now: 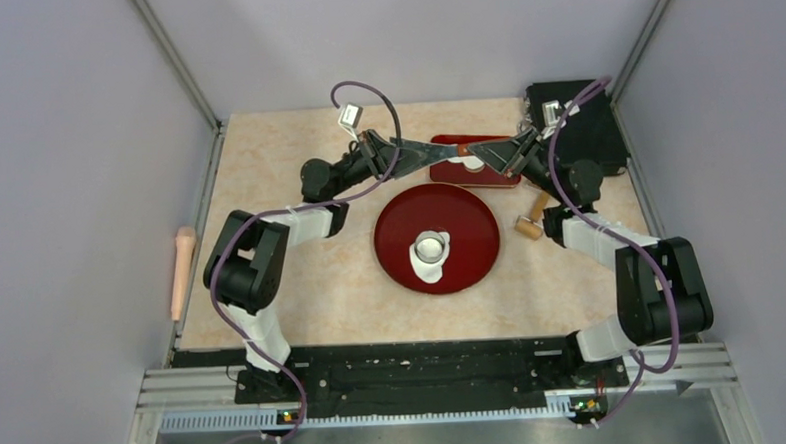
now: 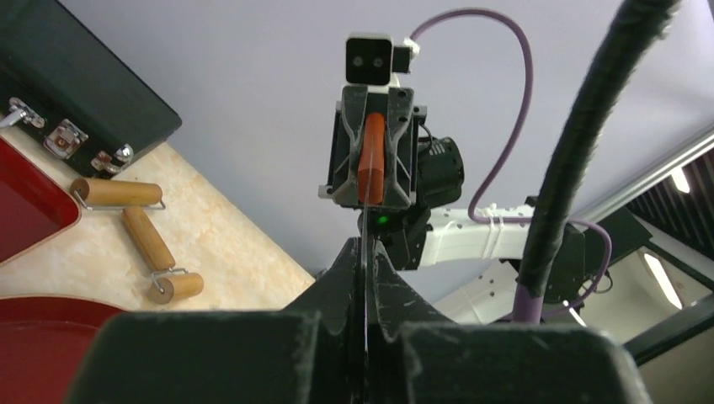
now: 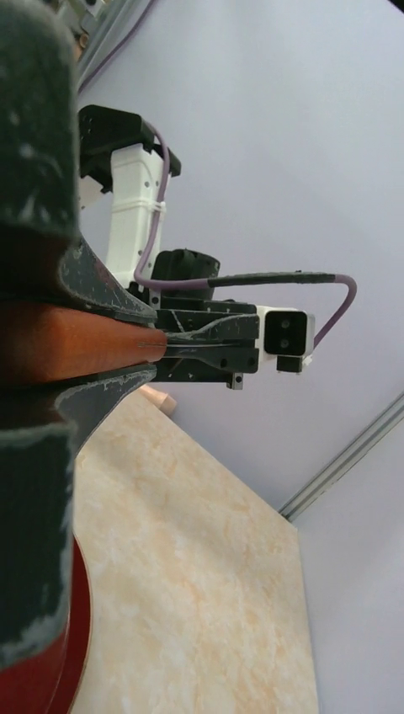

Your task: Roll out the dumpling wrappers from the dough

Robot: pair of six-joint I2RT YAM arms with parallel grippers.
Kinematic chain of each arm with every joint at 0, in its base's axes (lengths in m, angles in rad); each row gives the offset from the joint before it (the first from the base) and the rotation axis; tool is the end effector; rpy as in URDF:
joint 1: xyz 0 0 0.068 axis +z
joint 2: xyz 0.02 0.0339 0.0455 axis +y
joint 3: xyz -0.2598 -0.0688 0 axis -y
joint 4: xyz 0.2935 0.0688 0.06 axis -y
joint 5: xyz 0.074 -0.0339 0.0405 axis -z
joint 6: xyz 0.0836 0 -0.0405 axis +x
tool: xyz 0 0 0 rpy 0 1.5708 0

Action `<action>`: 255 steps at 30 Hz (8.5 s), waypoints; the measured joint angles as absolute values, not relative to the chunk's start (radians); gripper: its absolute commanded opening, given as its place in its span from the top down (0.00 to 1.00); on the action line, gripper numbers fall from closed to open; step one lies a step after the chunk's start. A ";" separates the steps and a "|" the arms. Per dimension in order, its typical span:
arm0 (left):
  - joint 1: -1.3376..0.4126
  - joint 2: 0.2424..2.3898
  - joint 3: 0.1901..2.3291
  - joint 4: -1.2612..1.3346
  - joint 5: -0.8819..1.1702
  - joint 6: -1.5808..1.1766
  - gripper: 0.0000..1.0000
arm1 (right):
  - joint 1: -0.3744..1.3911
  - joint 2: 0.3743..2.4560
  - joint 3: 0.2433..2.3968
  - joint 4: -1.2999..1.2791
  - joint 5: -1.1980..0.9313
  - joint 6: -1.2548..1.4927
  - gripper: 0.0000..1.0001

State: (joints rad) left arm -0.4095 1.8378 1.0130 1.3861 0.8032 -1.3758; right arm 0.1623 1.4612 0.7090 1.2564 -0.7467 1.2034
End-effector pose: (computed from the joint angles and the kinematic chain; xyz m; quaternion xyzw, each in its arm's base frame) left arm 0.3830 -0.2318 0.2596 0.0962 0.5531 -0.7460 0.3582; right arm 0.3514 0.1151 0.2804 -0.0371 0.5669 0.6498 0.5050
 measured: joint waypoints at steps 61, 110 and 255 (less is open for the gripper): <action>-0.335 1.972 1.397 -0.551 0.170 0.027 0.30 | 0.644 1.318 1.168 -0.793 -0.267 -0.617 1.00; -0.335 1.924 1.331 -0.469 0.310 -0.027 0.37 | 0.665 1.419 1.254 -0.776 -0.269 -0.599 1.00; -0.427 2.329 2.040 -0.680 0.458 0.355 0.08 | 0.296 1.241 1.047 -0.478 -0.499 -0.336 1.00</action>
